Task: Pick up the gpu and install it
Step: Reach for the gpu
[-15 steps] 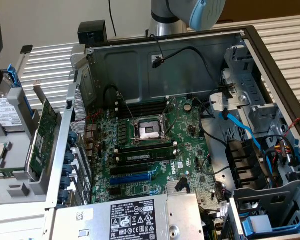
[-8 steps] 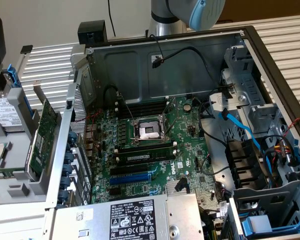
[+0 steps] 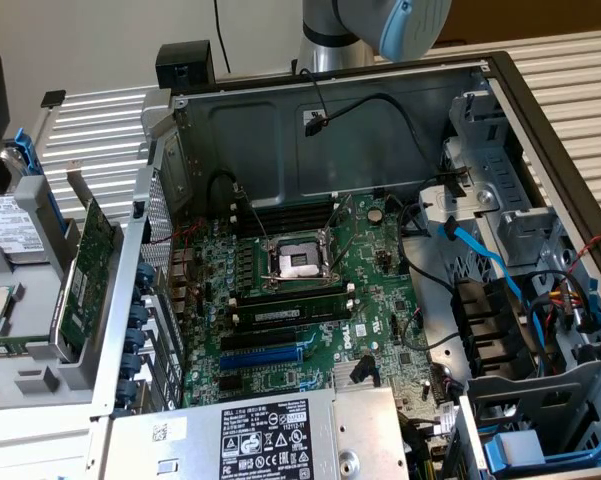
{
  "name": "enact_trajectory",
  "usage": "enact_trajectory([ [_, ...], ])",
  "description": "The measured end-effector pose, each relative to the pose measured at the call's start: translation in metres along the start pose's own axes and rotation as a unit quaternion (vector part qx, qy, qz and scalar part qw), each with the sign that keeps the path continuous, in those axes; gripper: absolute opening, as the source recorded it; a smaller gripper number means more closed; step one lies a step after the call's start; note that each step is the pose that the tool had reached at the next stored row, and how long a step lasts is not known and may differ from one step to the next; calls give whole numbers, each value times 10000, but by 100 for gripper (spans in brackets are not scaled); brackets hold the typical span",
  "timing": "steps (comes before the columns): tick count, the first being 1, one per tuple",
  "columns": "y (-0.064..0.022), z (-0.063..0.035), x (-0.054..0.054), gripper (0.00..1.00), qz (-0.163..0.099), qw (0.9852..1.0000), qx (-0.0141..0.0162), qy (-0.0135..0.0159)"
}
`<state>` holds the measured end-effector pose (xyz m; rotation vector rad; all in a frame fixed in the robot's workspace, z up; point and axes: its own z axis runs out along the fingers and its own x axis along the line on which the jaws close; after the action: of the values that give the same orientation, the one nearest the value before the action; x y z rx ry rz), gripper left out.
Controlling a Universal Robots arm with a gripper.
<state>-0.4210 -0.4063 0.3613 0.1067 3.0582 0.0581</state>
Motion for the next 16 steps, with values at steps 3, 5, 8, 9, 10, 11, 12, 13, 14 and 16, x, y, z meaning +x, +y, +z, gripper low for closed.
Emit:
enact_trajectory([
  [3, -59, 31, -2, 42, -2, 10000, -5, -45],
  [5, -81, 39, -14, 42, -4, 9999, -14, -114],
  [8, -109, 46, -35, 42, -4, 9998, -45, -210],
  [9, -127, 55, -37, 42, -1, 9997, -57, -223],
  [10, -146, 65, -37, 42, 2, 9997, -69, -230],
  [11, -158, 75, -37, 42, 3, 9997, -84, -242],
  [12, -171, 84, -37, 42, 4, 9996, -97, -253],
  [13, -184, 95, -37, 42, 4, 9996, -106, -266],
  [14, -198, 107, -37, 42, 5, 9996, -112, -278],
  [16, -216, 137, -39, 42, 8, 9995, -127, -295],
])
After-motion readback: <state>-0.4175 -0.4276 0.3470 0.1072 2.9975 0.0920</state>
